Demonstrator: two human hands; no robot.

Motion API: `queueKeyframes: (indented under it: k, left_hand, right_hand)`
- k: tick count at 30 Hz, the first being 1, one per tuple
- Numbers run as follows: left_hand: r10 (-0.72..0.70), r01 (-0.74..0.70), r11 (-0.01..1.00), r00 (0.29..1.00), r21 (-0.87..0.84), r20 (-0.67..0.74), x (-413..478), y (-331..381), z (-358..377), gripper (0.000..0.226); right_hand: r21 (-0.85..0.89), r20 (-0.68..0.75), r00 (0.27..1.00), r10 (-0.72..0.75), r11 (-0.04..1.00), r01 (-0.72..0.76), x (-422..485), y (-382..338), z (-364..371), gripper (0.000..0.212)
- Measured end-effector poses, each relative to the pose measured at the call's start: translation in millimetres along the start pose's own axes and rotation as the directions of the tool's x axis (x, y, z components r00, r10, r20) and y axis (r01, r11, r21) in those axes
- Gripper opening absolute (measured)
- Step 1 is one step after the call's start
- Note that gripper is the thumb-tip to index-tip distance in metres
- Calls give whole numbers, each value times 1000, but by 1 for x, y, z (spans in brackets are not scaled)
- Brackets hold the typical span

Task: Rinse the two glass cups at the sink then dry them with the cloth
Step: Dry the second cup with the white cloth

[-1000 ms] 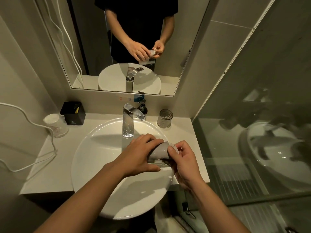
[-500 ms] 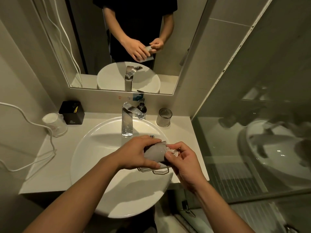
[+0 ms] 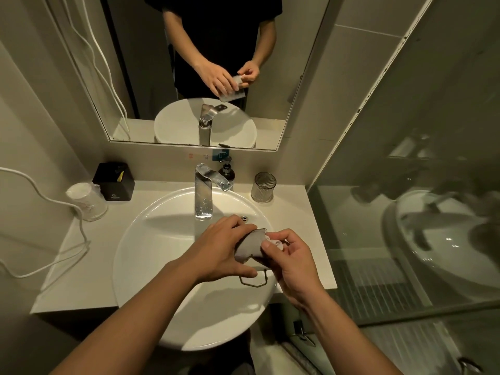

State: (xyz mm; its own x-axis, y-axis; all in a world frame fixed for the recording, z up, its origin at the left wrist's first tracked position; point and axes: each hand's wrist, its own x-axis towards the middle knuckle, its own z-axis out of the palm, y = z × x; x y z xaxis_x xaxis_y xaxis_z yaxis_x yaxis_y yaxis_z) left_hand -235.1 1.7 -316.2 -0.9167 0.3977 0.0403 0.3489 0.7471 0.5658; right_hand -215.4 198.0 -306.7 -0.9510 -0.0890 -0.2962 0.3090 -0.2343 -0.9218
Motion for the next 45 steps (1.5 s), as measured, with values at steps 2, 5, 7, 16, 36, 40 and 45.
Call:
queueKeyframes:
  k: [2, 5, 7, 16, 36, 40, 45]
  left_hand:
    - [-14, 15, 999, 1000, -38, 25, 0, 0, -4, 97]
    - [-29, 36, 994, 997, -101, 67, 2, -1, -11, 96]
    - [-19, 30, 991, 996, -129, 83, 3, -2, -14, 93]
    - [-74, 208, 852, 956, -481, 283, 7, 1, -29, 62]
    - [-11, 23, 983, 998, -183, 68, 21, 9, -17, 63]
    - [-63, 102, 932, 991, -348, 122, 23, 4, -23, 55]
    - [-101, 186, 885, 971, -427, 214, 23, 1, -33, 46]
  right_hand:
    - [-26, 40, 999, -2, 1000, 3, -1, -2, -1, 12]
    - [-74, 108, 994, -9, 997, 17, -3, -5, -5, 13]
    - [-98, 141, 990, -16, 995, 30, -5, -9, -7, 16]
    - [-128, 246, 969, 15, 992, 17, -10, -24, -14, 19]
    - [89, 32, 997, 66, 994, -69, -1, -25, -16, 24]
    - [68, 117, 992, 49, 996, -57, -2, -30, -18, 21]
    - [61, 208, 977, 42, 997, -56, -3, -32, -20, 17]
